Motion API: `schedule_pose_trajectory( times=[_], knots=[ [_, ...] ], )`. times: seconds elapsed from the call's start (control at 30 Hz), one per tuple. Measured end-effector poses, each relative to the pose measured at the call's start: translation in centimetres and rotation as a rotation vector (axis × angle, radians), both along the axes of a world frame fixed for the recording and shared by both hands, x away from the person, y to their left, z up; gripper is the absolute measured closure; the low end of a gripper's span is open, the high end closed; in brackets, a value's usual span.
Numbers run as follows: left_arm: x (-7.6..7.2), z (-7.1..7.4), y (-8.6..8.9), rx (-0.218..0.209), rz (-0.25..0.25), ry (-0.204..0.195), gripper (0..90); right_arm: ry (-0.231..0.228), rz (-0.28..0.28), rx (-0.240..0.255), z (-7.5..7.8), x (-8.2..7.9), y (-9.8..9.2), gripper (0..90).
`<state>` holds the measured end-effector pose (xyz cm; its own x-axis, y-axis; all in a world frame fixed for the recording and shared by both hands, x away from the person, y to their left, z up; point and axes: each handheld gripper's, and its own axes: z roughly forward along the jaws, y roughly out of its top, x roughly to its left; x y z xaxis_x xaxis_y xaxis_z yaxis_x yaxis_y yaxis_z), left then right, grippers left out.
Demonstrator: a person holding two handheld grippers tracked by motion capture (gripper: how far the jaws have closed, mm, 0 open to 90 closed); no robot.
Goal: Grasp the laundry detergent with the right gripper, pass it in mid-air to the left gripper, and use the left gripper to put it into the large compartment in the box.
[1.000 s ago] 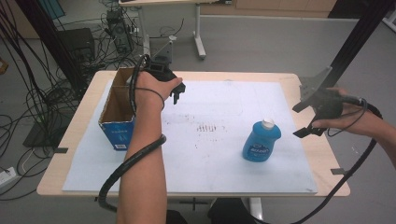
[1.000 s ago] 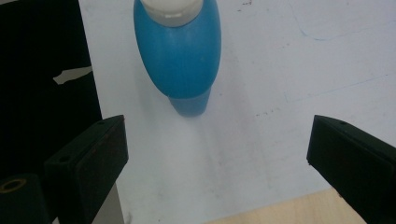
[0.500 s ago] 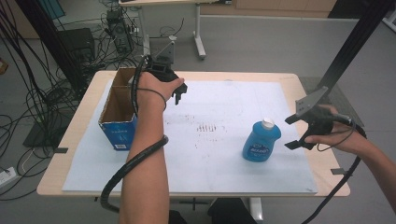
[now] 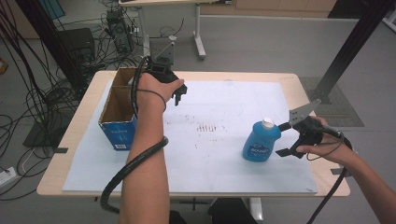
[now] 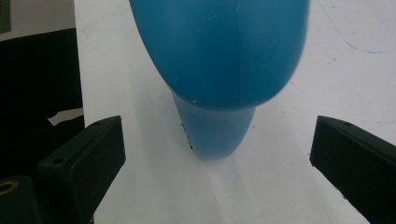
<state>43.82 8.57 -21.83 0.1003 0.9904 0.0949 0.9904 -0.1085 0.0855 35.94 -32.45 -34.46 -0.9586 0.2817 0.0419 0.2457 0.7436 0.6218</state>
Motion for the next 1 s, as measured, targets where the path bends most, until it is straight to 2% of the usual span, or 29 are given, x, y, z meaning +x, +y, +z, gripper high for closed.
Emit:
schedule_pose_trajectory(
  times=[0.07, 0.17, 0.33, 0.73, 1.0],
  knots=[
    [0.0, 0.0, 0.0, -0.001, -0.001, 0.001, 6.3, -0.001, -0.001, 0.005, -0.2, 0.0, 0.1, 3.1],
    [0.0, -0.1, -0.1, 0.001, -0.002, 0.004, 6.3, -0.003, -0.009, 0.041, -0.8, -0.2, 0.2, 3.0],
    [0.1, -0.3, -0.1, 0.0, -0.001, 0.004, 6.3, -0.019, -0.018, 0.065, -1.4, -0.3, 0.4, 2.7],
    [0.2, -0.5, -0.2, -0.002, -0.004, 0.003, 6.3, -0.025, -0.023, 0.117, -2.5, -0.4, 1.0, 2.5],
    [0.2, -0.9, -0.1, 0.002, -0.003, 0.018, 6.3, -0.028, -0.034, 0.174, -3.5, -0.5, 1.5, 2.4]
  ],
)
